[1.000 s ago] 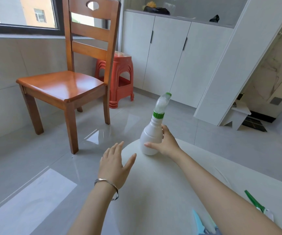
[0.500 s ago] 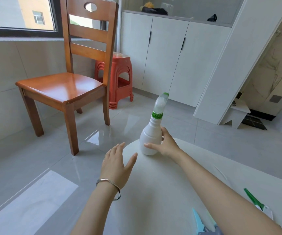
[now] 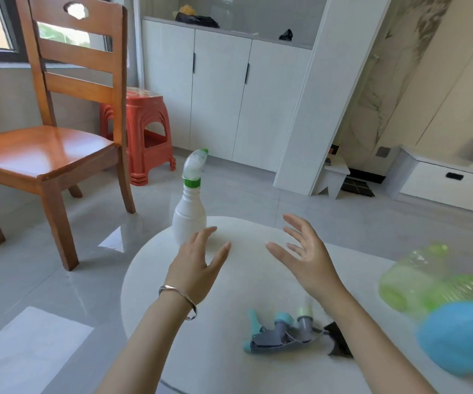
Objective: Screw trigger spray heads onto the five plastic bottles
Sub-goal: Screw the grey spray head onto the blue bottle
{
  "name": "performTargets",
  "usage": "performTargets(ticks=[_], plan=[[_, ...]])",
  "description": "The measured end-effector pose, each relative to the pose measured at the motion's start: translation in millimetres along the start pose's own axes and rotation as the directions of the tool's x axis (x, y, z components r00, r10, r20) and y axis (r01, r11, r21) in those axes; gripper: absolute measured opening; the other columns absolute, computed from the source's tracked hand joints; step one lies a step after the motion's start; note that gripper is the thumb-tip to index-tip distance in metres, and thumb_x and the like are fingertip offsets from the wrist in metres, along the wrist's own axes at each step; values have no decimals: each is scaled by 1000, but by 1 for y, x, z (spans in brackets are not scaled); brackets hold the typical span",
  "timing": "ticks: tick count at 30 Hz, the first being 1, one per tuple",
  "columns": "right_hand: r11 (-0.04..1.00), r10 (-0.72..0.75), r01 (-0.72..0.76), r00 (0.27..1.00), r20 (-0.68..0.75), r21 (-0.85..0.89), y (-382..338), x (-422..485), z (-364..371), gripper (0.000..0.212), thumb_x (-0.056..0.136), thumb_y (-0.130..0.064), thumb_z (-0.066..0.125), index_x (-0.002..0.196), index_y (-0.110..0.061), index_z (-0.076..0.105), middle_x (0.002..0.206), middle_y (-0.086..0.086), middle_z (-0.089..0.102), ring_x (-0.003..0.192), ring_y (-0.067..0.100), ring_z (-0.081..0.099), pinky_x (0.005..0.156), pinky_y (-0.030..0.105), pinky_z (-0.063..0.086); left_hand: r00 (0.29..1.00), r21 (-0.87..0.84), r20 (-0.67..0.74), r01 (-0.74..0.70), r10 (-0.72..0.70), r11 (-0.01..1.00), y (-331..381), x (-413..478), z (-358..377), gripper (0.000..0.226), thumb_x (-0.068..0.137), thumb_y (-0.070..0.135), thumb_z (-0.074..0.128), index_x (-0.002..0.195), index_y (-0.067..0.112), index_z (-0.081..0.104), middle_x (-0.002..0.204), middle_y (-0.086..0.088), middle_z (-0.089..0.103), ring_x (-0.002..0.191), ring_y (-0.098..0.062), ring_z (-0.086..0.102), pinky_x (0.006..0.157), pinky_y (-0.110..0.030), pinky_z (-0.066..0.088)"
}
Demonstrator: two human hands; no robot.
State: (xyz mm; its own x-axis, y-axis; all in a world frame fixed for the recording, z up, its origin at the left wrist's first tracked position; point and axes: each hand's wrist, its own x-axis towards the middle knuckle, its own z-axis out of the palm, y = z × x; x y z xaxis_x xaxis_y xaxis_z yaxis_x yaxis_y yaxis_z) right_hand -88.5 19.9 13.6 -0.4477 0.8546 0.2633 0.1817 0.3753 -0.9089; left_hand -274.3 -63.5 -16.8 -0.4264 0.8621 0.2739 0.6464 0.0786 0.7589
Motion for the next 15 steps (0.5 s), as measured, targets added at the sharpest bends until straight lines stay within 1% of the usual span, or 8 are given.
performTargets(ticks=[3,7,9,10,11,12,13,15], plan=[[997,-10,2,995,-101,-79,5,-38,-46,55,75,-38,73,123,-44,46,135,-25,45,128,-6,40,103,21,35,993,-2,87,-83,83,997,28,-9,29,51,91,48,47,135,23,42,137,2,50,124,-16,47,99,-35,43],[984,-20,-22,973,-228,-179,16,-72,-99,60,76,-37,73,129,-37,45,137,-21,45,128,-3,40,106,20,32,968,66,201,-167,151,984,62,-22,69,53,92,51,44,138,24,39,142,4,46,131,-17,40,104,-34,39],[972,-54,-13,959,-279,-234,21,-84,-122,60,76,-38,73,129,-35,45,136,-21,46,127,-6,39,104,10,29,950,89,244,-223,195,971,76,-27,88,54,92,50,44,139,23,39,143,3,46,134,-18,36,106,-33,35],[963,-76,-10,949,-305,-270,23,-88,-132,59,77,-35,74,128,-33,45,135,-19,46,127,-7,39,102,5,27,939,92,267,-249,217,964,82,-30,96,54,93,49,44,139,23,39,143,3,46,134,-18,35,107,-32,33],[951,-102,-7,937,-333,-309,26,-92,-142,59,77,-30,75,128,-31,45,134,-17,47,126,-6,39,100,2,25,928,94,289,-274,237,957,87,-33,104,54,93,49,44,139,22,39,143,3,46,135,-18,34,108,-31,32],[938,-131,-5,922,-365,-348,30,-96,-152,60,77,-25,76,129,-27,45,134,-12,47,126,-2,40,100,2,24,916,99,308,-298,255,950,91,-36,111,54,93,49,45,139,22,39,142,4,47,135,-17,33,108,-29,30],[923,-158,-7,905,-396,-384,34,-99,-162,61,76,-20,77,129,-22,46,133,-8,47,126,3,41,102,5,24,907,105,323,-318,270,942,94,-39,117,53,93,48,45,139,22,40,142,4,47,135,-17,33,108,-28,29],[885,-188,-47,874,-448,-463,44,-105,-182,66,74,-16,79,130,-13,46,133,-1,48,128,16,42,108,21,29,893,113,338,-352,297,929,97,-44,127,52,93,47,46,138,22,41,141,5,48,135,-16,33,108,-26,28]])
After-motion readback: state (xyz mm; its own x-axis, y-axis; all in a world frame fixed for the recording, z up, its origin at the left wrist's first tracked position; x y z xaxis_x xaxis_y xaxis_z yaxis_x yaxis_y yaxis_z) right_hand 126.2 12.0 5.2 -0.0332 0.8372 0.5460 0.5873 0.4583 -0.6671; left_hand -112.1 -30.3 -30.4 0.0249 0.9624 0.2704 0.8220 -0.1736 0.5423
